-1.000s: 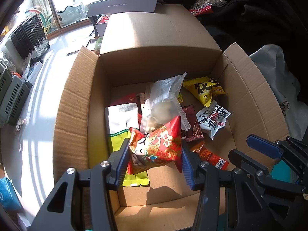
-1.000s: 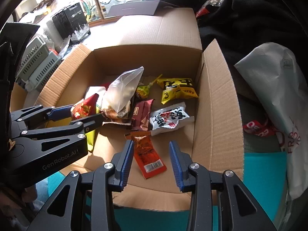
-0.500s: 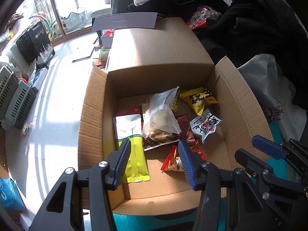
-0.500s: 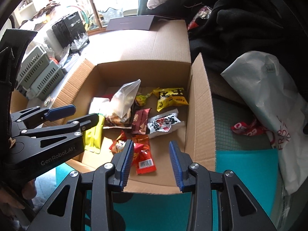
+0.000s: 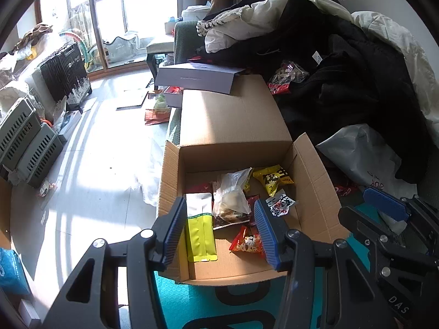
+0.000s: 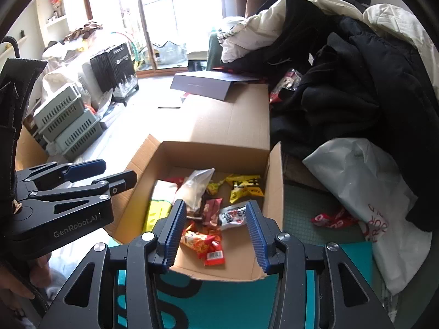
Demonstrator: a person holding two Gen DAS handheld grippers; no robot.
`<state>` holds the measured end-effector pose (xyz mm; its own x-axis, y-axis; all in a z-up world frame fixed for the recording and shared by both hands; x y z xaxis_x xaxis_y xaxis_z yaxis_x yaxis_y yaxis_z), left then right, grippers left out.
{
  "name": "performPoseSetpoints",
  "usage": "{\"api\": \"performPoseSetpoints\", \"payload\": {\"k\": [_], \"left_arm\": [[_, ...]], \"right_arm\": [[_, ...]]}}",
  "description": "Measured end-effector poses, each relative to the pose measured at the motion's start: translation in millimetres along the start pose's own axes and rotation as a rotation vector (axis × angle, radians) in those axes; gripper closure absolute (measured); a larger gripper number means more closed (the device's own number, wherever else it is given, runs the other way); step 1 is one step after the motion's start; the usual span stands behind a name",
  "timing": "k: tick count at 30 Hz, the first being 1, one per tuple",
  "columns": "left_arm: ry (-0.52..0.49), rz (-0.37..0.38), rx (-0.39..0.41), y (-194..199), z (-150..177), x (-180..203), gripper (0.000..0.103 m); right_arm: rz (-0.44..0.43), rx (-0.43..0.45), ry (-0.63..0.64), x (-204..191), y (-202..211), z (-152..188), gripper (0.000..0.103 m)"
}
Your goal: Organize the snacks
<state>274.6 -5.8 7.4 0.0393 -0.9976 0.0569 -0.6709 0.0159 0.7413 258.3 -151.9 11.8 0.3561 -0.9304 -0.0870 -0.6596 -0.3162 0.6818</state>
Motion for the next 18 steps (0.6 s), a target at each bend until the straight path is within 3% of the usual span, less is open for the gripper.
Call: {"api": "performPoseSetpoints", "payload": {"k": [18], "left_arm": [[-0.017,-0.019,0.179,108.3,-7.6,-7.4,0.053]], "right_arm": [[-0.016,0.169,0.014,-28.3,93.6,-15.2,0.050]]}}
Point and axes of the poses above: each gripper's, at about its wrist camera, not at the fingertips, and y roughly against the way its jaws point, x to its right, z to its underside, the point moved 7 cm from there along -y, roughly the way its jaws point, and after that the axes turned 6 degrees about x, right-handed, at the moved point
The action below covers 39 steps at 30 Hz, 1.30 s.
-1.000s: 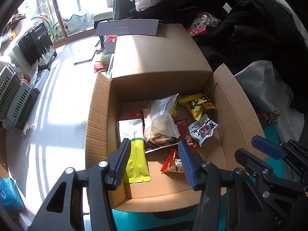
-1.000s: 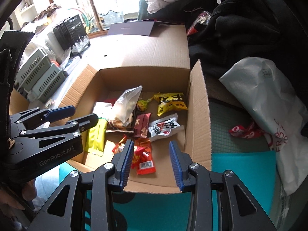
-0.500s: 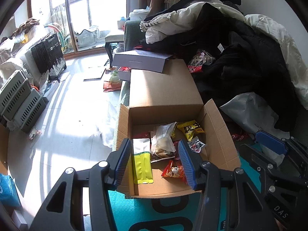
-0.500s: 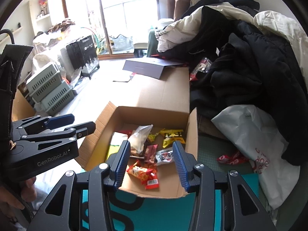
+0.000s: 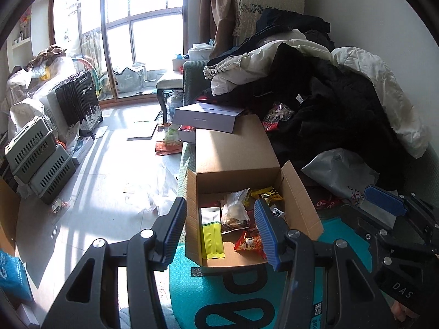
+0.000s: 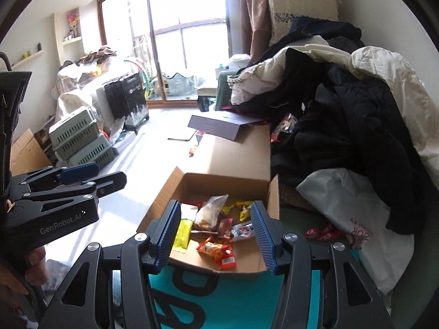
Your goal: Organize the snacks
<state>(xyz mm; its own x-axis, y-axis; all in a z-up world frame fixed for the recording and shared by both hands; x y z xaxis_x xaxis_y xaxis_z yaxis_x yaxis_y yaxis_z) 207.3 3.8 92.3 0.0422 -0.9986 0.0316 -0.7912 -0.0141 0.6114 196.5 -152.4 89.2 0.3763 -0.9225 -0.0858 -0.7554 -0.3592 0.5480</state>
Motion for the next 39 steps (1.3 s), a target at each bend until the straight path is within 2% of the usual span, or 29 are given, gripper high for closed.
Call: {"api": "performPoseSetpoints", "payload": {"k": [3,5,7,11,17,29,39], "left_arm": [[0.004,0.003,0.003,10.7,5.2,-1.9,0.052],[0.006,0.011,-0.002,16.4,10.9,-2.2,0.045],[0.010,0.004,0.011,22.2,16.8,-3.8,0.031],[0.008,-0.006,0.018,31.8,30.2,-5.6,0.030],[0.006,-0.019,0.001,43.0,54.0,-8.0,0.030],[0.035,-0.017,-0.096,39.9,105.9,-14.4,0.030],[0.060,-0.028,-0.124,37.1,119.1,-20.8,0.030]], "right_arm": [[-0.001,0.006,-0.002,-4.6,10.6,3.1,0.049],[-0.001,0.009,-0.003,-8.0,16.2,6.3,0.047],[-0.001,0.012,-0.002,-11.5,21.9,11.0,0.046],[0.014,0.010,0.001,-16.2,30.1,23.1,0.039],[0.021,-0.037,-0.017,-19.4,34.4,51.0,0.038],[0.028,-0.180,-0.051,-24.3,25.9,112.4,0.038],[0.029,-0.209,-0.049,-27.8,23.3,123.1,0.038]]}}
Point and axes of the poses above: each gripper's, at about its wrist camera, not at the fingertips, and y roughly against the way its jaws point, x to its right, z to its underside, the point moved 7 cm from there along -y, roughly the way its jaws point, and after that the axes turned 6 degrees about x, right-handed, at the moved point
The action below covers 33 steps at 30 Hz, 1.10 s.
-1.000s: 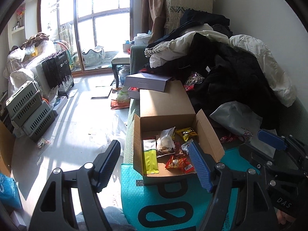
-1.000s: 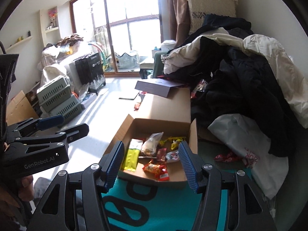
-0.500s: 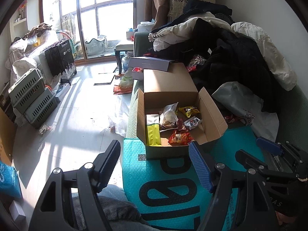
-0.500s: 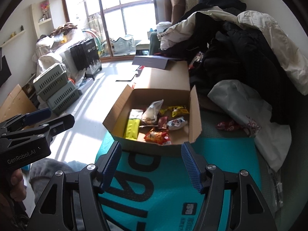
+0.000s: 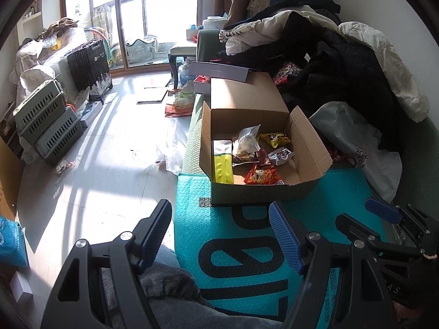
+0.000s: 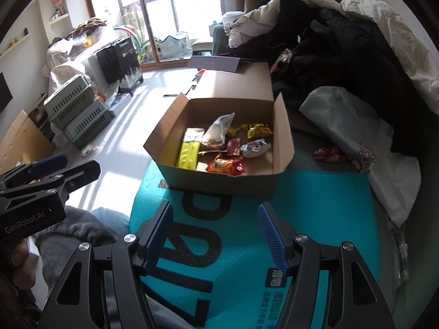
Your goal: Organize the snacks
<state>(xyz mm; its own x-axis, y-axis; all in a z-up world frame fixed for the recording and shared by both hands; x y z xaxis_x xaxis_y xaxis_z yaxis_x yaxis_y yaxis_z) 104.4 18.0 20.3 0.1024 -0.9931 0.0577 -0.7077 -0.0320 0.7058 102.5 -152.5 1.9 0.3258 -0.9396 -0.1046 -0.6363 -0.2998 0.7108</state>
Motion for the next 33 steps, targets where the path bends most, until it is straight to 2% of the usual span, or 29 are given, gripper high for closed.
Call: {"api": "performPoseSetpoints", "payload": {"k": [33], "left_arm": [[0.001,0.003,-0.025,-3.2,2.3,1.3,0.030]], "right_arm": [[-0.008,-0.005,0.011,-5.8,-3.3,-0.5,0.038]]}}
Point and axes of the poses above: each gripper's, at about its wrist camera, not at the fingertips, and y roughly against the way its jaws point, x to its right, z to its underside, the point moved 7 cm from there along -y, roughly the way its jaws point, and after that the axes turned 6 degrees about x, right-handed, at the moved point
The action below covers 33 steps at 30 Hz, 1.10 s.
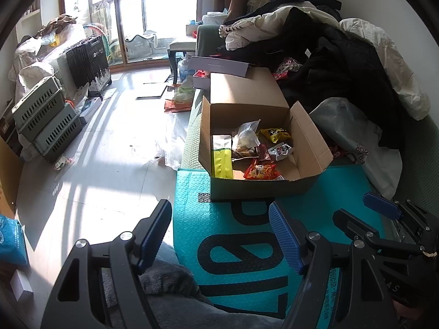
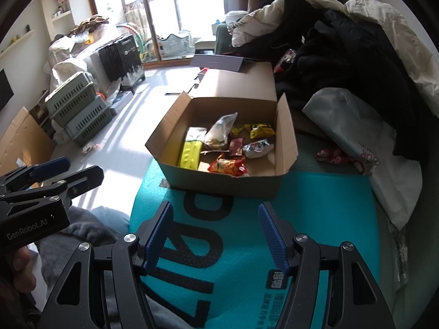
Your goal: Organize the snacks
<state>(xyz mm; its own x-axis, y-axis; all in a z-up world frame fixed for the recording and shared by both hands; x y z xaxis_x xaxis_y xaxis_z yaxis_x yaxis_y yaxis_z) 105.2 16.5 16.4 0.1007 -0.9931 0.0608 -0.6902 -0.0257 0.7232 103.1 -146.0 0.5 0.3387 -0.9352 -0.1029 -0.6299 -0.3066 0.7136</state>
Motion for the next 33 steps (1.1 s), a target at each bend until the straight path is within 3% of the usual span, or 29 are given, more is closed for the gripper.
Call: {"api": "performPoseSetpoints", "payload": {"k": [33], "left_arm": [[-0.005,-0.015,-0.008,-1.5,3.1,-4.0,0.030]], "right_arm": [[0.009,-0.018,0.008,2.2,-4.4,1.9,0.038]]}}
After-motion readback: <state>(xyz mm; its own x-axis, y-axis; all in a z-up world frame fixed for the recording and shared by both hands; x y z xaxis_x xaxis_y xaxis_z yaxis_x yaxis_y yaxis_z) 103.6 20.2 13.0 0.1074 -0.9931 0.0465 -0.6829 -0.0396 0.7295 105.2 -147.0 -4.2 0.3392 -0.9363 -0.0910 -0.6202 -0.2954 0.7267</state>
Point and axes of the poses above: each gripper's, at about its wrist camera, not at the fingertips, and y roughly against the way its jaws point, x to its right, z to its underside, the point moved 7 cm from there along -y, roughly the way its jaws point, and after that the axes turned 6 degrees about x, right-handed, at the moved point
